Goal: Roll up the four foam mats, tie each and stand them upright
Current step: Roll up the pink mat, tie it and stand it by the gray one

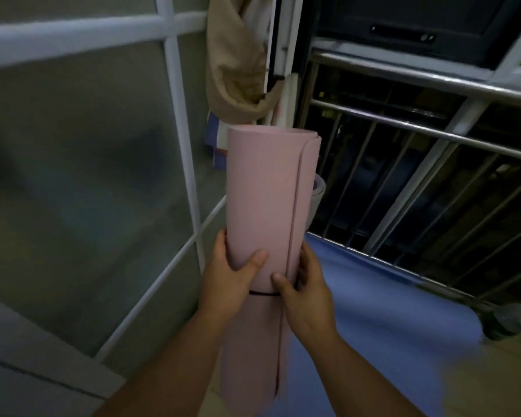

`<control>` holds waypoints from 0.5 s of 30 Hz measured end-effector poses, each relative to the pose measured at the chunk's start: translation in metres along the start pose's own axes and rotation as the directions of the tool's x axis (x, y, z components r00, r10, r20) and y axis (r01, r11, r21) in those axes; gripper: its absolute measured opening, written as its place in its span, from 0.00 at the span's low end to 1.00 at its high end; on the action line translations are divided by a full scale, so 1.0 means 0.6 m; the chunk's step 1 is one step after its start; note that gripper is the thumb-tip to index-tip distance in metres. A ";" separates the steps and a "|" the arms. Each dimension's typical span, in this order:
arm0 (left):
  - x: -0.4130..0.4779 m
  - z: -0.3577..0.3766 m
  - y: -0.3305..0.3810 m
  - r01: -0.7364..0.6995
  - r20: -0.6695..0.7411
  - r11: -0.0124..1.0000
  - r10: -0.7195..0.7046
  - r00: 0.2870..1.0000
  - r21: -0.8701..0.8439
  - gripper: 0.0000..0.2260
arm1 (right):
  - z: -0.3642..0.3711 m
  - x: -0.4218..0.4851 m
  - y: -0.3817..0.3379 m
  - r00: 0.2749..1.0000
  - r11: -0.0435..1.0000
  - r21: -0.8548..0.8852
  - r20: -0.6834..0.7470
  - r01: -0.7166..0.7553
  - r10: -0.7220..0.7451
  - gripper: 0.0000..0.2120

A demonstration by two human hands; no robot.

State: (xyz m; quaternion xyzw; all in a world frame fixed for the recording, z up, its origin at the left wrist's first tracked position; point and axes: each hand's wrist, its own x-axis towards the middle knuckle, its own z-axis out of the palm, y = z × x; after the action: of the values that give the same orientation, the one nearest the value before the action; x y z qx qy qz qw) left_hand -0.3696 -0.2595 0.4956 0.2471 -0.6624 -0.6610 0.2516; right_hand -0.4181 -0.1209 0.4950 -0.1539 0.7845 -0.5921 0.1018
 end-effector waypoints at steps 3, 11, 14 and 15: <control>0.084 0.026 -0.047 -0.041 -0.066 0.999 0.042 0.997 0.014 0.31 | 0.028 0.103 0.056 0.998 0.999 0.039 0.057 0.028 -0.030 0.35; 0.247 0.103 -0.183 -0.015 -0.153 0.998 0.024 0.988 0.060 0.31 | 0.067 0.304 0.204 0.992 0.999 0.029 0.124 -0.023 0.019 0.38; 0.289 0.120 -0.231 -0.001 -0.154 0.997 0.014 0.988 0.079 0.36 | 0.080 0.357 0.248 0.988 0.999 0.010 0.152 -0.040 0.038 0.39; 0.301 0.125 -0.245 -0.002 -0.156 0.996 0.015 0.988 0.086 0.38 | 0.084 0.373 0.261 0.986 0.999 0.005 0.160 -0.045 0.044 0.39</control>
State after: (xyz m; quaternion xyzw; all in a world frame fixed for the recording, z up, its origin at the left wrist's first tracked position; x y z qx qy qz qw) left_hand -0.5556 -0.3227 0.3497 0.3059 -0.6694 -0.6095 0.2947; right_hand -0.6281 -0.2079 0.3357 -0.1829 0.7744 -0.5788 0.1782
